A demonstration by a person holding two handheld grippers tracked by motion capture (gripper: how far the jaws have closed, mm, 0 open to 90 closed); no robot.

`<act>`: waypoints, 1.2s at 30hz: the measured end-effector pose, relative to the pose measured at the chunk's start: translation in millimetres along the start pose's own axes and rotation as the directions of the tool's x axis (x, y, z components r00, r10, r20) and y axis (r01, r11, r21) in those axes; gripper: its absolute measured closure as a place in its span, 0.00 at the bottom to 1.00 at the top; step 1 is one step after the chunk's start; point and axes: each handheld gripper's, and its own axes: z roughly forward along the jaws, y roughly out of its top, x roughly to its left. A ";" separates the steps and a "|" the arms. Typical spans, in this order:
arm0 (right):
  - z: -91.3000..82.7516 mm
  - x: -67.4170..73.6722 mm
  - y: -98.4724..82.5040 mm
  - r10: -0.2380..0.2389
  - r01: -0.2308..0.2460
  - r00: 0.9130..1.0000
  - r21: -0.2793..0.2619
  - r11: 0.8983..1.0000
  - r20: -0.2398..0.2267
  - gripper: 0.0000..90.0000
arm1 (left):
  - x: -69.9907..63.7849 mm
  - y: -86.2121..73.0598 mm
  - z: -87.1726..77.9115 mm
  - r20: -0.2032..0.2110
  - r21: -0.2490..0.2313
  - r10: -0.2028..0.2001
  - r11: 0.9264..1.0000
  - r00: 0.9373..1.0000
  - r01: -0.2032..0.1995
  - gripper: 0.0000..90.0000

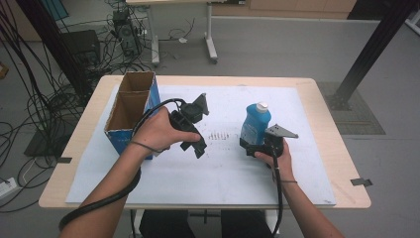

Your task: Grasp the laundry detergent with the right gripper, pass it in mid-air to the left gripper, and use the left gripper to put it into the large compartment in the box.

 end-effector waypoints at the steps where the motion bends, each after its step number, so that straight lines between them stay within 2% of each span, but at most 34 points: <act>1: 0.0 0.1 0.1 -0.001 0.001 1.000 -0.002 1.000 0.002 0.02 | 0.1 -0.2 0.0 -0.001 0.000 0.001 1.000 1.000 -0.001 0.12; 6: -0.5 0.4 1.3 -0.006 0.006 1.000 -0.012 1.000 0.001 0.05 | -0.2 -1.1 -0.4 0.002 -0.004 0.000 1.000 1.000 0.000 0.12; 11: -1.1 0.3 3.3 -0.008 0.008 1.000 -0.042 0.999 0.013 0.13 | -0.7 -1.0 0.4 0.003 -0.005 0.001 1.000 1.000 -0.001 0.12; 27: 2.2 0.9 2.0 0.000 0.002 1.000 -0.054 0.999 0.022 0.25 | -0.7 -0.9 0.6 0.005 -0.005 0.000 1.000 1.000 0.000 0.12; 36: 0.6 -3.8 1.6 0.000 0.003 0.999 -0.061 0.998 0.038 0.39 | -1.5 0.2 1.7 0.007 -0.006 0.003 1.000 1.000 -0.003 0.12</act>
